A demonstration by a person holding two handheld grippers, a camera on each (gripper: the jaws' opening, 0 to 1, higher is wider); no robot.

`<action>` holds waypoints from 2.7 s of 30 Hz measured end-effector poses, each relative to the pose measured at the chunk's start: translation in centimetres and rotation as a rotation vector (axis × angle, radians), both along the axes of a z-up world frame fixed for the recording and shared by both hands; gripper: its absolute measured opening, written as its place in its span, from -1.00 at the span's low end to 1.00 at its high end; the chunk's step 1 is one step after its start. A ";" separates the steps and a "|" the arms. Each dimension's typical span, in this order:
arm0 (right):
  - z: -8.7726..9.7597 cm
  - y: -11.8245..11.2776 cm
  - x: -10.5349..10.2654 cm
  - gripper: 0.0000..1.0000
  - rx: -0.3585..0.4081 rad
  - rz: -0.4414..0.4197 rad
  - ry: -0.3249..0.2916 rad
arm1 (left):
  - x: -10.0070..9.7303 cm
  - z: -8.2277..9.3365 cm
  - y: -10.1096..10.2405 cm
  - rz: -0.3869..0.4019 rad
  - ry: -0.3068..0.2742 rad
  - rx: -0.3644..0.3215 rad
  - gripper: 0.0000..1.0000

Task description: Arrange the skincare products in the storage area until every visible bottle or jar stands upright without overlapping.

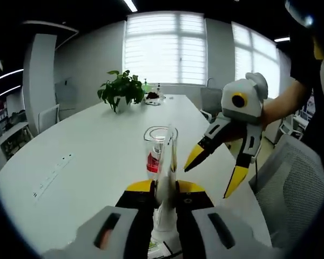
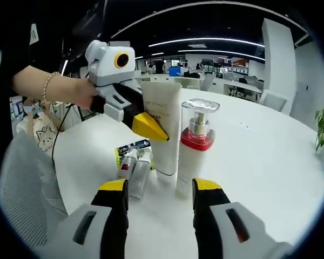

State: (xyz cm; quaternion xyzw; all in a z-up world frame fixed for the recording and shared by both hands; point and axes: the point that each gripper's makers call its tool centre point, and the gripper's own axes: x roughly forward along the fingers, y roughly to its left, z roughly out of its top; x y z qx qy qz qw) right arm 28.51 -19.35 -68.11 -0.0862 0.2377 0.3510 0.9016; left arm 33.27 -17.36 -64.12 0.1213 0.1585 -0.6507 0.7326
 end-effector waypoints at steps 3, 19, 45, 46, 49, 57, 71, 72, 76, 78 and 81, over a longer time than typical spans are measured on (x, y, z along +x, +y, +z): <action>-0.1 0.1 -0.2 -0.05 -0.001 0.003 0.007 | -0.1 0.1 -0.2 -0.013 -0.010 -0.007 -0.84; -0.3 0.5 0.2 -0.03 0.027 -0.015 0.018 | 1.5 0.0 0.0 -0.018 -0.007 -0.054 -0.83; 0.4 0.5 -0.8 0.12 0.013 -0.033 0.007 | 1.5 0.7 1.0 0.098 0.084 -0.032 -0.02; 0.4 0.5 -0.9 0.14 0.013 -0.033 0.008 | 1.7 0.5 1.3 0.122 0.086 -0.016 0.07; 0.7 0.7 -1.1 0.19 0.015 -0.036 0.005 | 1.1 0.8 1.9 0.128 0.088 -0.005 0.14; 2.0 0.4 -2.0 0.39 0.016 -0.074 -0.016 | 0.3 0.7 3.5 0.189 0.129 0.038 0.40; 3.6 0.2 -3.8 0.71 0.047 -0.124 -0.015 | -3.0 1.1 6.9 0.281 0.182 0.068 0.67; 3.7 0.3 -4.0 0.75 0.053 -0.125 -0.006 | -3.1 1.1 7.5 0.292 0.181 0.066 0.67; 3.6 0.7 -4.5 0.85 0.060 -0.123 0.008 | -4.0 1.1 8.8 0.328 0.201 0.069 0.75; 3.7 0.9 -4.9 0.89 0.059 -0.118 0.023 | -4.4 1.1 9.4 0.342 0.208 0.070 0.77; 3.5 1.2 -5.4 0.93 0.064 -0.113 0.038 | -5.5 1.1 10.1 0.374 0.213 0.069 0.86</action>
